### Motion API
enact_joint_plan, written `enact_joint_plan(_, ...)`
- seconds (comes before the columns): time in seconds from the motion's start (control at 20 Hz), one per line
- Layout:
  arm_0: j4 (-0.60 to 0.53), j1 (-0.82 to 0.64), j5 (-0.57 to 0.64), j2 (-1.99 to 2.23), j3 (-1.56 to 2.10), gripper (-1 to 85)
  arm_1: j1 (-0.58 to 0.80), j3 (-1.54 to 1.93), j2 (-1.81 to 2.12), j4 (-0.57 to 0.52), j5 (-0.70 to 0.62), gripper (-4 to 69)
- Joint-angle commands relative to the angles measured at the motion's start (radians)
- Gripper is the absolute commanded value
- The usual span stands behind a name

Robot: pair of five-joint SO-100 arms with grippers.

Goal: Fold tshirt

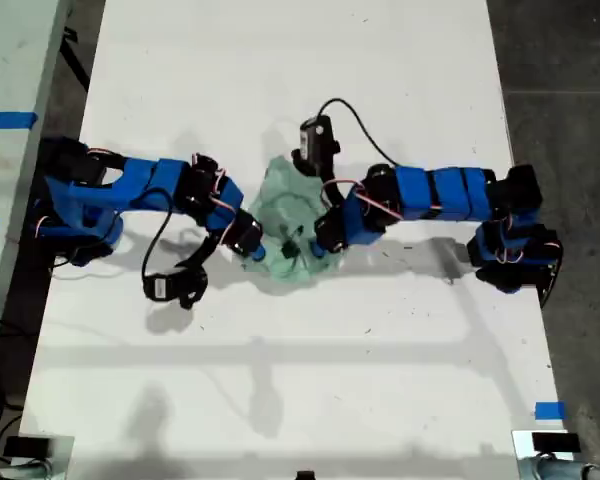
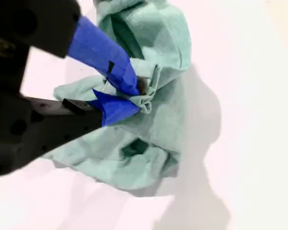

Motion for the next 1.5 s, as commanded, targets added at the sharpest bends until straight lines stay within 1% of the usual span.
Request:
enact_joint_plan(0.0,0.011,-0.195,0.146,0.084,-0.08,0.1,0.16,0.005,0.094,0.026,-0.115,-0.4)
enact_joint_plan(0.15,0.003,-0.354,0.267,0.052,-0.101,0.1,0.301,0.044,0.092,0.026,-0.195,-0.4)
enact_joint_plan(0.4,-0.026,-0.522,0.351,0.02,-0.13,0.1,0.459,0.066,0.083,0.014,-0.267,-0.7)
enact_joint_plan(0.45,-0.031,-0.558,0.364,0.02,-0.146,5.2,0.499,0.066,0.083,0.012,-0.268,2.0)
enact_joint_plan(0.5,-0.028,-0.597,0.373,0.02,-0.164,21.5,0.541,0.064,0.084,0.012,-0.279,9.1)
enact_joint_plan(0.55,-0.011,-0.64,0.376,0.023,-0.189,29.7,0.588,0.06,0.091,0.011,-0.307,32.6)
enact_joint_plan(0.6,-0.012,-0.692,0.37,0.048,-0.19,31.6,0.644,0.038,0.098,0.031,-0.331,35.9)
enact_joint_plan(0.7,-0.025,-0.804,0.376,0.115,-0.189,33.0,0.785,0.044,0.179,0.032,-0.379,29.6)
enact_joint_plan(0.75,-0.026,-0.859,0.374,0.153,-0.187,33.3,0.862,0.046,0.224,0.037,-0.399,27.7)
enact_joint_plan(0.85,-0.026,-0.94,0.377,0.232,-0.169,33.4,1.006,0.054,0.321,0.074,-0.431,26.9)
enact_joint_plan(0.95,-0.012,-0.959,0.377,0.311,-0.123,33.1,1.098,0.112,0.42,0.155,-0.454,26.5)
enact_joint_plan(1.0,-0.014,-0.942,0.376,0.354,-0.08,33.0,1.121,0.196,0.499,0.17,-0.456,25.9)
enact_joint_plan(1.1,-0.012,-0.868,0.364,0.451,0.025,31.9,1.112,0.397,0.692,0.183,-0.44,24.8)
enact_joint_plan(1.15,-0.041,-0.821,0.345,0.528,0.118,31.0,1.088,0.508,0.802,0.184,-0.419,24.0)
enact_joint_plan(1.2,-0.094,-0.767,0.331,0.632,0.247,28.3,1.049,0.615,0.916,0.189,-0.385,23.3)
enact_joint_plan(1.25,-0.144,-0.713,0.299,0.749,0.385,21.1,0.999,0.721,1.031,0.193,-0.356,19.4)
enact_joint_plan(1.3,-0.193,-0.664,0.258,0.876,0.54,8.1,0.931,0.824,1.144,0.195,-0.321,17.7)
enact_joint_plan(1.35,-0.244,-0.607,0.202,1.002,0.699,4.9,0.848,0.922,1.249,0.195,-0.268,16.4)
enact_joint_plan(1.4,-0.287,-0.543,0.127,1.121,0.864,2.3,0.755,1.019,1.353,0.192,-0.199,13.3)
enact_joint_plan(1.45,-0.348,-0.466,0.049,1.239,1.029,0.4,0.64,1.124,1.463,0.161,-0.115,11.7)
